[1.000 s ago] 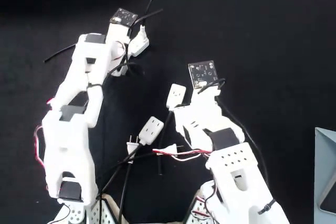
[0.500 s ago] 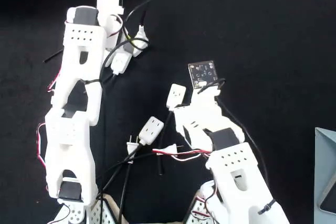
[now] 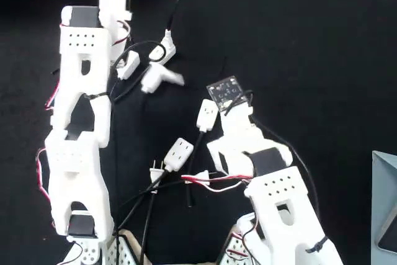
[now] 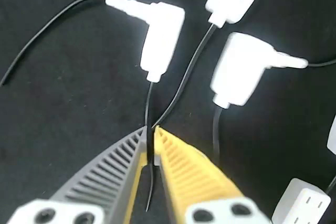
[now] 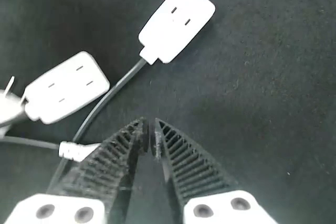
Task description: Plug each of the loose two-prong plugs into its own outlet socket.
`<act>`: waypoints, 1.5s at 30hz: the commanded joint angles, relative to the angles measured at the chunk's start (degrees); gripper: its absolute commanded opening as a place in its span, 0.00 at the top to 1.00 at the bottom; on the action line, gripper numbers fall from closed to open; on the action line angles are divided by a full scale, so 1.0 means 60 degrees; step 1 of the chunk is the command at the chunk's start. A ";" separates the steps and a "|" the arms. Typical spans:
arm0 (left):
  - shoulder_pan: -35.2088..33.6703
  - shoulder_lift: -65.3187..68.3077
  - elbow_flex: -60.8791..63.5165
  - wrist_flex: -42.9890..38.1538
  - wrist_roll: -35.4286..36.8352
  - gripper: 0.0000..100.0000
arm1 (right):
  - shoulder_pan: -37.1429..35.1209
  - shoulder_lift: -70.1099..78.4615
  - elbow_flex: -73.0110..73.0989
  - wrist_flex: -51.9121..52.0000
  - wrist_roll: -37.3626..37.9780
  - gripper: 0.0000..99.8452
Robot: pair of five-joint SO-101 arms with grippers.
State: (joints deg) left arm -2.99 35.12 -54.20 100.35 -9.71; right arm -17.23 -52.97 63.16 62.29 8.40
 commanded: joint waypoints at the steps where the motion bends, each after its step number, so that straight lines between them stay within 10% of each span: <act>1: -0.0374 -0.1919 0.0388 0.0088 -0.0103 0.97 | -0.0410 -0.0154 -0.0608 0.0557 0.0645 0.96; 23: -0.1458 -1.1165 1.1817 -0.2535 -0.0410 0.97 | -0.2637 0.1297 -0.1004 0.1993 0.2681 0.80; 45: -0.2542 -1.2542 1.8073 -0.6901 -0.0322 0.97 | -0.3780 0.7158 -0.2879 0.0542 0.3751 0.80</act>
State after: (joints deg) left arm -17.58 -38.64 52.88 62.64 -11.74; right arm -39.91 -12.88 48.66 66.86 30.46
